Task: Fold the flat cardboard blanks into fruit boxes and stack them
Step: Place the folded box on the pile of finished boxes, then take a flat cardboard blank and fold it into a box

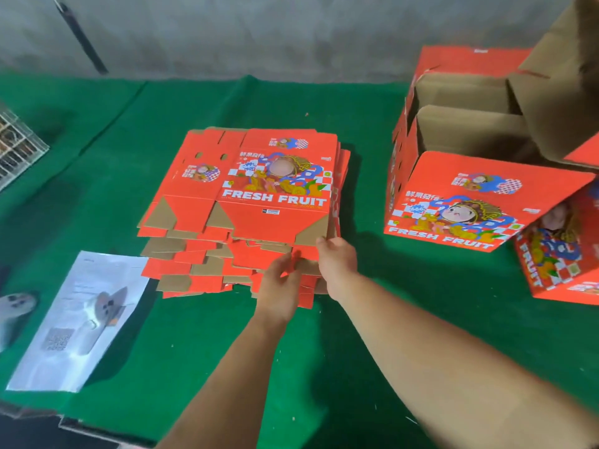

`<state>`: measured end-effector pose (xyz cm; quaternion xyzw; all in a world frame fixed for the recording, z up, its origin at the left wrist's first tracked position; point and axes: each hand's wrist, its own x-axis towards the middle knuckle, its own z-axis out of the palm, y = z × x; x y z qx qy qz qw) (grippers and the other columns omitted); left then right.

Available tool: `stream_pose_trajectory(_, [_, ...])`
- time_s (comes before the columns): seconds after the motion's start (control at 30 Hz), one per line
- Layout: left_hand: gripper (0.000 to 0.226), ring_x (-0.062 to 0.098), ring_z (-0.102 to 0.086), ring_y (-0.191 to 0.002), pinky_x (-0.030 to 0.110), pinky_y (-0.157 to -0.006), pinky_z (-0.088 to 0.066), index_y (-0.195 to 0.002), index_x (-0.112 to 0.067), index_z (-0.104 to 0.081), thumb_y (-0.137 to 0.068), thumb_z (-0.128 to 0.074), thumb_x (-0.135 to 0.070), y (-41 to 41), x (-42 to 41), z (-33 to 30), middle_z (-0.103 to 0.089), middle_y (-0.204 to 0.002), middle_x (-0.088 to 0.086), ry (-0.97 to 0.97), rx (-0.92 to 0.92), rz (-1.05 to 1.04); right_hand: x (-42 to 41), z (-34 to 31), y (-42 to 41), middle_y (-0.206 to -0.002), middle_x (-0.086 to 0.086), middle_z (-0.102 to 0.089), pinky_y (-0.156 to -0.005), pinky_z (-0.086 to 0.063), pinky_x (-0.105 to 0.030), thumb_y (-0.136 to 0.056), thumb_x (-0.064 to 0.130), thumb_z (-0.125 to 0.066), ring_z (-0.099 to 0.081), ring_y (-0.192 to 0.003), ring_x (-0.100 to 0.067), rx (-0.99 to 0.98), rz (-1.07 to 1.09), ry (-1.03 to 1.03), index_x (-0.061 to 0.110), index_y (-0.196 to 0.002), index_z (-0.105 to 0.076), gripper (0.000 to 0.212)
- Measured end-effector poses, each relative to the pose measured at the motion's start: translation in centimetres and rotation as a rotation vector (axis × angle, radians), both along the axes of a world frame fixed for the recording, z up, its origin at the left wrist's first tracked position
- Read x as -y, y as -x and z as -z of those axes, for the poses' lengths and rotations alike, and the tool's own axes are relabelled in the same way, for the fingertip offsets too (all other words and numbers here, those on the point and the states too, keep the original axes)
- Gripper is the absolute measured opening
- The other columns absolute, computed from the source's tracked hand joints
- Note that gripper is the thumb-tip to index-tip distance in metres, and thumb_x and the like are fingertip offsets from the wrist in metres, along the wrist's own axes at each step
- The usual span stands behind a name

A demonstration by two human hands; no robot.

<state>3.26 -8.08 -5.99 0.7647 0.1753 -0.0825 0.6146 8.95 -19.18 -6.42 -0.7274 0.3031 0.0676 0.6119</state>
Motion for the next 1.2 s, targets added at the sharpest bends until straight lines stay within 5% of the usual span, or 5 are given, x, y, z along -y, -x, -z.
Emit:
stream_pose_trajectory(0.33, [0.058,0.016,-0.064,-0.080,0.029,-0.076,-0.049,-0.149,-0.029,-0.041,-0.096,-0.061,-0.040,-2.9,-7.6,-1.2,-0.061,-0.106,-0.001,0.504,-0.094,-0.916,9.1,-0.8,5.4,-0.115,-0.024,-0.064,-0.065,-0.061,-0.027,-0.107,0.013,-0.040,-0.076,-0.090,-0.031,0.256,0.462,-0.445,0.010,-0.103,-0.045,0.007])
stream_pose_trajectory(0.47, [0.033,0.026,-0.058,-0.105,0.036,-0.080,-0.054,-0.134,-0.019,-0.054,-0.102,-0.056,-0.028,-1.8,-9.3,-1.2,-0.059,-0.116,0.009,0.420,-0.063,-0.521,13.1,-1.6,8.8,-0.112,-0.016,-0.067,-0.060,-0.060,-0.021,-0.102,0.000,-0.051,-0.073,-0.094,-0.024,0.244,0.496,-0.389,0.019,-0.134,-0.047,0.037])
stream_pose_trajectory(0.77, [0.027,0.021,-0.049,-0.068,0.033,-0.067,-0.044,-0.085,-0.037,-0.064,-0.059,-0.060,-0.033,4.6,-7.8,-2.1,-0.061,-0.077,0.000,0.022,0.031,-0.163,16.5,-4.1,14.0,-0.108,-0.003,-0.069,-0.068,-0.060,-0.020,-0.106,0.002,-0.045,-0.075,-0.095,-0.022,0.170,0.183,-0.145,0.021,-0.147,-0.052,0.046])
stream_pose_trajectory(1.03, [0.028,0.005,-0.065,-0.074,0.029,-0.073,-0.047,-0.102,-0.020,-0.070,-0.078,-0.073,-0.035,10.6,-3.3,-3.3,-0.076,-0.084,-0.013,-0.044,0.028,0.097,19.2,-6.3,17.0,-0.094,0.020,-0.074,-0.076,-0.059,-0.036,-0.107,0.001,-0.040,-0.069,-0.085,-0.004,0.336,-0.177,0.194,0.057,-0.119,-0.059,0.061])
stream_pose_trajectory(1.2, [0.038,0.014,-0.063,-0.070,0.034,-0.065,-0.050,-0.100,-0.008,-0.056,-0.085,-0.084,-0.027,13.7,1.9,-2.4,-0.074,-0.081,0.003,-0.131,0.112,0.004,24.9,-7.1,19.6,-0.123,0.000,-0.071,-0.054,-0.033,-0.006,-0.105,-0.002,-0.039,-0.045,-0.065,0.010,0.395,-0.246,0.358,0.035,-0.136,-0.063,0.055])
